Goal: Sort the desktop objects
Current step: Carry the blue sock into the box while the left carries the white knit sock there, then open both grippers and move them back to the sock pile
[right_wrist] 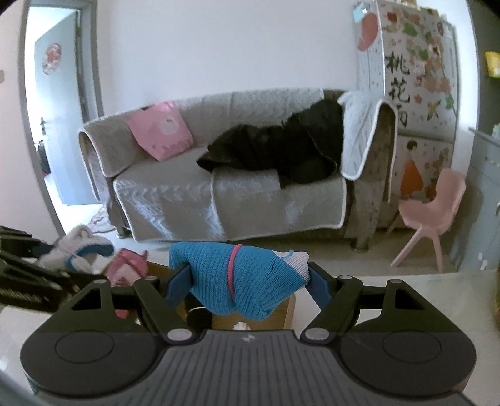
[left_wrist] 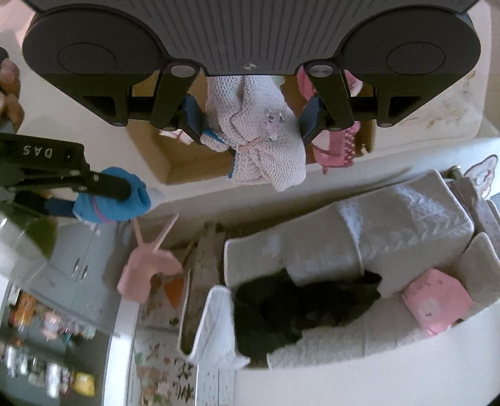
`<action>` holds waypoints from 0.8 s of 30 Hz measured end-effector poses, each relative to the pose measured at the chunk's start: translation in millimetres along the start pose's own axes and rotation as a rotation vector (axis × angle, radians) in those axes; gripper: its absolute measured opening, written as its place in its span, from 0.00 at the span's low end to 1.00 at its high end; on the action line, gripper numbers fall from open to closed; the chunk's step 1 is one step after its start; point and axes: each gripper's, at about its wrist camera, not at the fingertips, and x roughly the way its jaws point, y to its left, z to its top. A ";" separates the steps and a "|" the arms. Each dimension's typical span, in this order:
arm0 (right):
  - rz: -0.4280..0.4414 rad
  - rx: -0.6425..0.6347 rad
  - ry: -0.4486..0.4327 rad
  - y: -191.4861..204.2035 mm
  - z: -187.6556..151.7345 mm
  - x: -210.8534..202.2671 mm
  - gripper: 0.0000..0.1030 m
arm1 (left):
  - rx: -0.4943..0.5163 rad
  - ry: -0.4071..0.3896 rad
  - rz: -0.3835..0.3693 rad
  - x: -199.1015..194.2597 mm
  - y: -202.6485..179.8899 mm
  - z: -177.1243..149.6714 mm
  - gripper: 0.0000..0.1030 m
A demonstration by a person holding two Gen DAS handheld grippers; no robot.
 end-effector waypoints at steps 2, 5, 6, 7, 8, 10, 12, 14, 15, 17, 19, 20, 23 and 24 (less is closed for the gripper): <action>-0.018 -0.004 0.022 -1.1 -0.2 14.2 0.72 | -0.004 0.025 0.002 21.7 0.7 0.6 0.66; -0.041 -0.001 0.059 -3.0 -4.0 35.1 0.72 | -0.011 0.058 0.009 51.1 4.2 -0.8 0.66; -0.046 -0.003 0.069 -2.2 -4.9 41.2 0.72 | -0.008 0.070 0.016 60.6 5.4 -2.4 0.66; -0.052 -0.007 0.077 -1.0 -7.5 46.4 0.72 | -0.003 0.079 0.024 68.0 5.9 -3.4 0.66; -0.053 -0.010 0.087 0.3 -11.5 51.6 0.72 | 0.003 0.088 0.032 75.6 6.3 -4.4 0.66; -0.056 -0.016 0.105 2.3 -17.0 59.8 0.72 | 0.001 0.104 0.038 88.3 9.0 -5.9 0.66; -0.061 -0.030 0.122 5.0 -20.3 68.3 0.72 | -0.012 0.113 0.028 96.6 13.4 -8.9 0.67; -0.065 -0.048 0.138 8.4 -25.0 73.3 0.73 | -0.012 0.124 0.011 103.3 15.3 -12.4 0.70; -0.068 -0.055 0.143 9.0 -25.7 75.6 0.73 | -0.015 0.132 0.001 106.2 16.7 -14.8 0.71; -0.078 -0.079 0.150 11.4 -27.2 76.3 0.74 | -0.024 0.131 -0.003 108.7 18.7 -17.4 0.79; -0.082 -0.082 0.153 12.3 -27.1 77.1 0.75 | -0.045 0.136 -0.015 111.7 20.6 -18.7 0.84; -0.085 -0.081 0.159 12.9 -27.1 77.0 0.75 | -0.055 0.142 -0.020 113.0 21.9 -19.3 0.85; -0.104 -0.091 0.160 15.2 -24.1 77.1 0.78 | -0.056 0.136 -0.015 108.8 21.0 -19.9 0.89; -0.105 -0.088 0.157 15.2 -22.9 76.4 0.80 | -0.053 0.134 -0.019 106.6 19.9 -20.6 0.91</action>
